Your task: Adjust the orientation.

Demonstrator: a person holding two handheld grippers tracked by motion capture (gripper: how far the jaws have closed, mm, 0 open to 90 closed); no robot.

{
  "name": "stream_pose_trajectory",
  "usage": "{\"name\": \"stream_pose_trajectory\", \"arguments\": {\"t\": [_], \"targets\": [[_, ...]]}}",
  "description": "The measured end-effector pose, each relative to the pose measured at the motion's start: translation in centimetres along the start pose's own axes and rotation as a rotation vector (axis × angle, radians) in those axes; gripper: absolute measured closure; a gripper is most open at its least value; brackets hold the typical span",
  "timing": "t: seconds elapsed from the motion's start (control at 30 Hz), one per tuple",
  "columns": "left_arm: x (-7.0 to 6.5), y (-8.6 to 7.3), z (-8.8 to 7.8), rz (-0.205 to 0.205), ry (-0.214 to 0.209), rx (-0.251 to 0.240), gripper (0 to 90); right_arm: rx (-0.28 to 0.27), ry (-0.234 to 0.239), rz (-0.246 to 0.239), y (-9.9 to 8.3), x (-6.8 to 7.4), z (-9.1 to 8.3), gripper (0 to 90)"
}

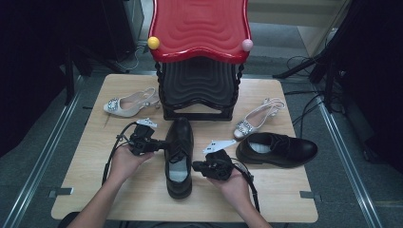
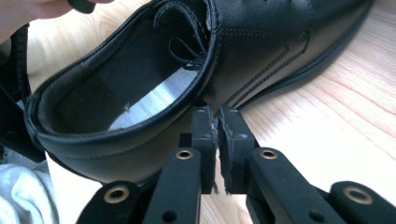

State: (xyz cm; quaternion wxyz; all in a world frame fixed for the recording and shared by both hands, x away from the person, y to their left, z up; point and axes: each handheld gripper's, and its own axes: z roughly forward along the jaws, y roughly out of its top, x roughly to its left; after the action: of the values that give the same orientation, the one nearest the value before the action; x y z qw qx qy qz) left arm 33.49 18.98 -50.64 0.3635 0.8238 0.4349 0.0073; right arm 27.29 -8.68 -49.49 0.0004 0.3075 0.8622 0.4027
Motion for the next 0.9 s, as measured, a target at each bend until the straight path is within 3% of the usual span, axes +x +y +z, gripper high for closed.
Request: {"name": "stream_pose_trajectory", "arguments": {"t": [0.17, 0.27, 0.37, 0.47, 0.57, 0.9], "targets": [[0.5, 0.0, -0.6, -0.01, 0.006, -0.003, 73.9, -0.006, -0.016, -0.012, -0.2, -0.4, -0.3, 77.6], [0.5, -0.1, -1.2, -0.007, 0.003, -0.017, 64.1, -0.027, -0.016, -0.01, -0.4, -1.1, -0.8, 65.8], [0.7, -0.3, -1.7, 0.0, -0.008, -0.02, 52.2, -0.04, -0.01, 0.013, -0.8, -1.9, -1.5, 58.3], [0.8, -0.5, -2.0, 0.009, -0.023, -0.015, 43.9, -0.046, -0.018, 0.004, -1.1, -2.6, -2.1, 51.9], [0.7, -0.7, -2.6, 0.018, -0.024, -0.003, 40.9, -0.042, -0.028, 0.027, -1.1, -3.3, -3.0, 46.6], [0.9, -2.2, -4.0, 0.02, 0.004, 0.001, 36.5, -0.056, -0.03, 0.064, -0.3, -5.2, -4.9, 47.4]]}}
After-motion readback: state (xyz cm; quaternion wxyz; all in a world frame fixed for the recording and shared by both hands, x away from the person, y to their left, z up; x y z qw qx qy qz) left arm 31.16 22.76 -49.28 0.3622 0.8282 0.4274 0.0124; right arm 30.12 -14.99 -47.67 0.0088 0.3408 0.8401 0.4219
